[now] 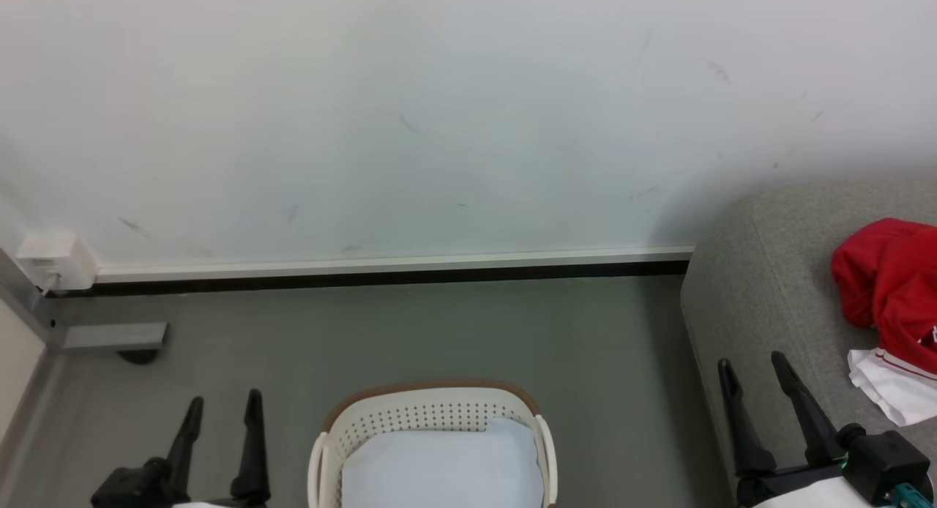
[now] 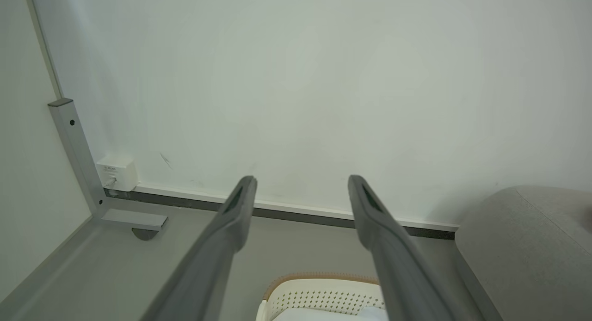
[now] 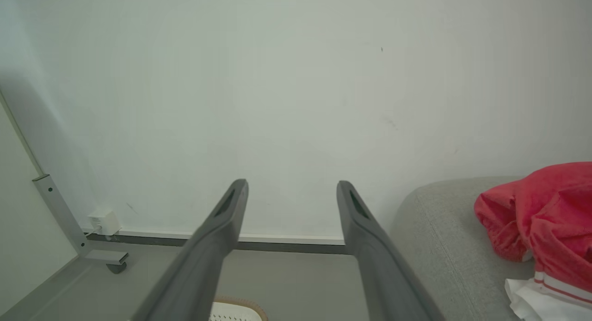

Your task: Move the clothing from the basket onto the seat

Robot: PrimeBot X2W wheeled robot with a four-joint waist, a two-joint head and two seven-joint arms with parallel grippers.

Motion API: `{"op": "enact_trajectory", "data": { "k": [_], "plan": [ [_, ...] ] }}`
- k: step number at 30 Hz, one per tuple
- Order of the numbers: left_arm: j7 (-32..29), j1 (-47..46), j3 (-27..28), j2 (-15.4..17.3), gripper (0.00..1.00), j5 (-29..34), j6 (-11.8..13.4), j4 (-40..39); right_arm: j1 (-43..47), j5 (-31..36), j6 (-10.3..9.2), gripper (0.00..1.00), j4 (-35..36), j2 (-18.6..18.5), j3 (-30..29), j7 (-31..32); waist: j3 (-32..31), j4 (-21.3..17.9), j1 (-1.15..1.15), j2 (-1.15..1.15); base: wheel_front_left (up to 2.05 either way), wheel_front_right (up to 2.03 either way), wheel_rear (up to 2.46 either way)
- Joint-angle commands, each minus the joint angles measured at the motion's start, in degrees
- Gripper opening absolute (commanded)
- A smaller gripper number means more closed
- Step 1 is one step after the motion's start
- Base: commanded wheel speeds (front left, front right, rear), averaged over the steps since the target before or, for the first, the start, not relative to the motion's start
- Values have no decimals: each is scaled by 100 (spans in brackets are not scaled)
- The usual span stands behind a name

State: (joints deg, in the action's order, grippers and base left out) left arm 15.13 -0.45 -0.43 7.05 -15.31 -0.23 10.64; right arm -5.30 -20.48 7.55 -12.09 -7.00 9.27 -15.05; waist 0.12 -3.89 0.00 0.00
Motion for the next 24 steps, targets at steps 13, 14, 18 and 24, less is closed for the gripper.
{"op": "enact_trajectory", "data": {
  "k": [13, 14, 18, 24],
  "plan": [
    [1, -79, 431, -290, 100, 452, -366, 114, -153, -24, -13, 100, -210, 1, 85, -16, -23, -29, 0, 0, 0, 0, 0],
    [1, -83, 461, -301, 100, 469, -381, 120, -159, -33, -13, 100, -223, -3, 94, -16, -26, -34, 0, 0, 0, 0, 0],
    [1, -54, 509, -343, 100, 547, -432, 105, -170, -61, -13, 100, -252, -12, 148, -16, -45, -54, 0, 0, 0, 0, 0],
    [1, -89, 567, -370, 100, 596, -496, 149, -191, -82, -13, 100, -284, -5, 209, -16, -64, -77, 0, 0, 0, 0, 0]
  ]
}}
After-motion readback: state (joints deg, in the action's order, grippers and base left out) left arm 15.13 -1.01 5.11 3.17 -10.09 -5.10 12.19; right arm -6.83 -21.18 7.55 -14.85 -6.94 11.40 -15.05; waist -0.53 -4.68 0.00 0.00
